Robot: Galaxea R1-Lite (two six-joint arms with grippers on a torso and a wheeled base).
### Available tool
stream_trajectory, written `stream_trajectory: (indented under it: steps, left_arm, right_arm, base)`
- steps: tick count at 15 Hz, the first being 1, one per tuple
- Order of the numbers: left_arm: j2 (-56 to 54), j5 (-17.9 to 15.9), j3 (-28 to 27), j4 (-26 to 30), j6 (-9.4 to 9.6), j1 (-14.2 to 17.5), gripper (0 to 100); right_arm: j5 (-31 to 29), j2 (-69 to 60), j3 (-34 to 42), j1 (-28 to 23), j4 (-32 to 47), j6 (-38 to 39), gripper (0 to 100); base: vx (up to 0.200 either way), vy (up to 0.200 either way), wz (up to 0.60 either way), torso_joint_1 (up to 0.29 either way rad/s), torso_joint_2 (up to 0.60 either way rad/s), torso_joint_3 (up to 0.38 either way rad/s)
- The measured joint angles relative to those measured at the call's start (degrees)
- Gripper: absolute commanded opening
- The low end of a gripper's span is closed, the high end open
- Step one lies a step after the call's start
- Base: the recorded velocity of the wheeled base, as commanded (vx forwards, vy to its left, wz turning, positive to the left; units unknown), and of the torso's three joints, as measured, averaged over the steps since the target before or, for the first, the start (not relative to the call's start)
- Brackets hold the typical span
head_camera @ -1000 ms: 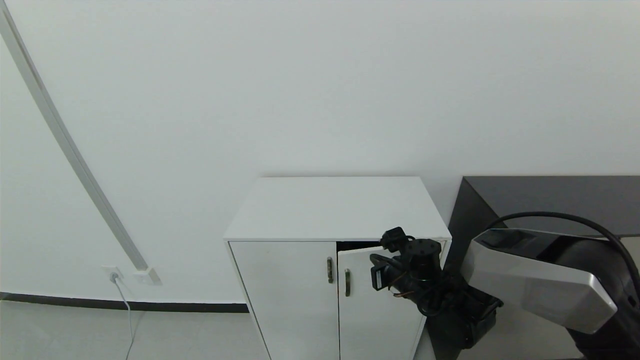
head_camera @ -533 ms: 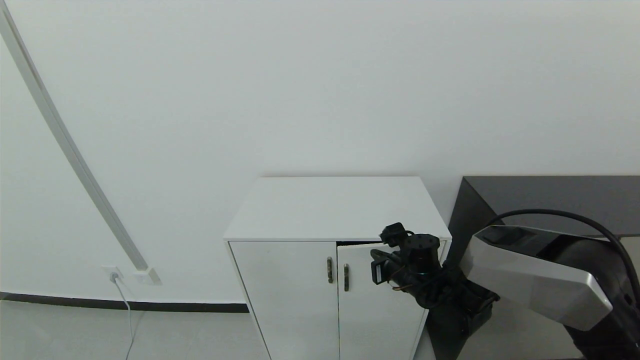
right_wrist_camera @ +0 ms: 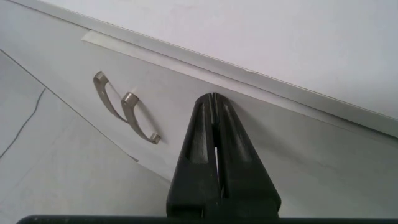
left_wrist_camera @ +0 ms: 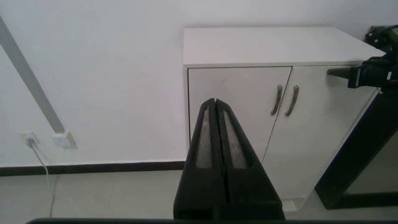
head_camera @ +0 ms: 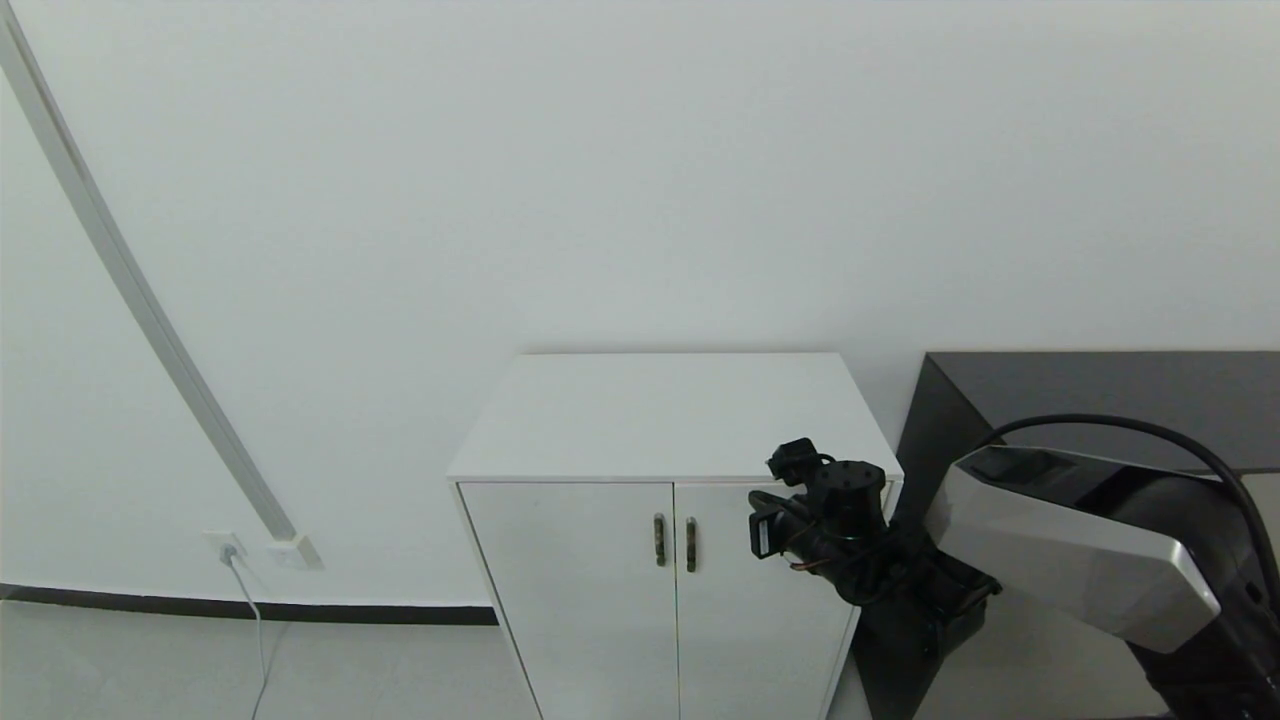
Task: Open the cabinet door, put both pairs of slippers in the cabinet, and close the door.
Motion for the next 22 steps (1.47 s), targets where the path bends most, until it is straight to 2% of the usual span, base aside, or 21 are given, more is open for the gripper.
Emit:
stream_trajectory:
  steps: [22]
  left_arm:
    - [0.0, 0.0, 0.0, 0.0, -0.26, 0.0, 0]
  right_arm:
    - [0.0, 2.1, -2.5, -0.9, 0.0, 0.0, 0]
  base:
    - [0.0, 0.0, 0.0, 0.0, 0.0, 0.0]
